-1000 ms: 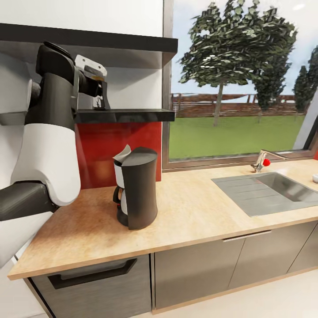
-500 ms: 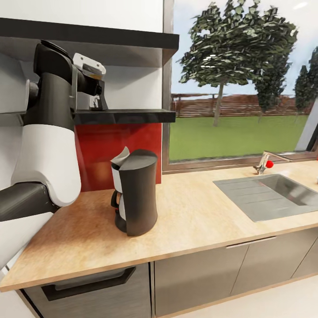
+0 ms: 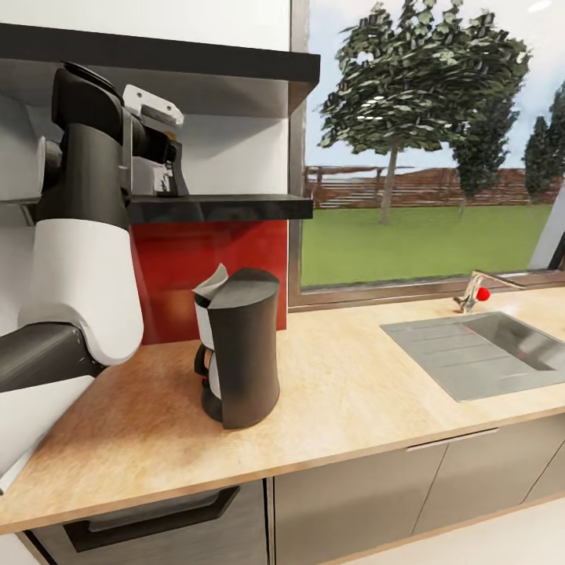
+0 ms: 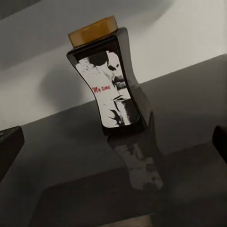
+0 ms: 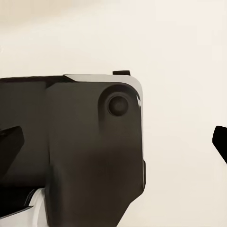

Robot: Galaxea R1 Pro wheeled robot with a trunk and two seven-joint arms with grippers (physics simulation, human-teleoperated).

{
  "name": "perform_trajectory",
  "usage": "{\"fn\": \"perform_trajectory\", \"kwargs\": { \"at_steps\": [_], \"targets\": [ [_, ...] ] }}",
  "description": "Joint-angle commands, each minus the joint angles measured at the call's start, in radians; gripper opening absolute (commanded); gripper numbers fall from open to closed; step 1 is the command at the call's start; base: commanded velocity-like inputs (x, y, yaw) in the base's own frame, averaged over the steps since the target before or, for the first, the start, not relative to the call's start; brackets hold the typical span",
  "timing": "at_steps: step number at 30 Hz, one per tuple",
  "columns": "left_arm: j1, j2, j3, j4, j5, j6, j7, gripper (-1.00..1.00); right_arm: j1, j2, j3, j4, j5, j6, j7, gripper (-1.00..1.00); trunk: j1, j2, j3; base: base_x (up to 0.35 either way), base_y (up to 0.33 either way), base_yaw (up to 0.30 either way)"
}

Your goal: Set up a coffee station on the kitchen countertop: keep the coffee maker on the countertop, move the bottle of coffee from the kitchen shelf to the counter next to the coffee maker, place a paper coffee filter on top of the coffee maker, put the saucer next to the coffee maker with the coffee cup on the saucer, and place the electric kettle next to the coffee maker.

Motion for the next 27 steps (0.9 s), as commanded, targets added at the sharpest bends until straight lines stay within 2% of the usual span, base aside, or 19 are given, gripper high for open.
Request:
{"fn": "perform_trajectory", "kwargs": {
  "at_steps": [1,6,7,9,10,12,16,18,23,27],
  "targets": [
    [-0.003,-0.001,0.003,0.006,-0.012,0.000,-0.010,1.00,0.000,0.000,-0.005,0.001,0.001,-0.004,0.000,1.00,0.000,-0.001,0.000,0.016,0.000,0.000],
    [-0.059,-0.001,0.011,0.111,-0.007,0.000,0.043,1.00,0.000,0.001,-0.005,0.002,0.001,-0.004,0.000,1.00,0.000,-0.001,0.000,0.003,0.000,0.000],
    [-0.067,-0.001,0.023,0.128,-0.005,0.000,0.065,1.00,0.000,0.000,-0.005,0.002,0.001,-0.004,0.000,1.00,0.000,-0.001,0.000,0.000,0.000,0.000],
    [-0.089,-0.002,0.095,0.157,-0.001,-0.001,0.120,1.00,0.000,0.000,-0.005,0.003,0.001,-0.004,0.000,1.00,0.000,-0.001,0.000,0.000,0.000,0.000],
    [-0.095,-0.002,0.117,0.165,0.000,-0.001,0.135,1.00,0.000,0.000,-0.005,0.003,0.001,-0.004,0.000,1.00,0.000,-0.001,0.000,0.000,0.000,0.000],
    [-0.098,-0.002,0.129,0.176,0.000,-0.001,0.147,1.00,0.000,0.000,-0.005,0.003,0.001,-0.004,0.000,1.00,0.000,-0.001,0.000,0.000,0.000,0.000],
    [-0.100,-0.004,0.138,0.195,0.002,-0.002,0.163,1.00,0.000,0.001,-0.005,0.004,0.001,-0.004,0.000,1.00,0.000,-0.001,0.000,0.000,0.000,0.000],
    [-0.091,-0.014,0.142,0.201,0.005,-0.003,0.168,1.00,0.000,0.000,-0.005,0.003,0.001,-0.004,0.000,1.00,0.000,-0.001,0.000,0.000,0.000,0.000],
    [-0.083,-0.027,0.142,0.200,0.044,-0.006,0.170,1.00,0.000,0.000,-0.005,0.002,0.001,-0.005,0.000,1.00,0.000,-0.001,0.000,0.000,0.000,0.000],
    [-0.080,-0.028,0.142,0.195,0.053,-0.010,0.183,1.00,0.000,0.000,-0.005,0.002,0.001,-0.005,0.000,1.00,0.000,-0.001,0.000,0.000,0.000,0.000]
  ]
}}
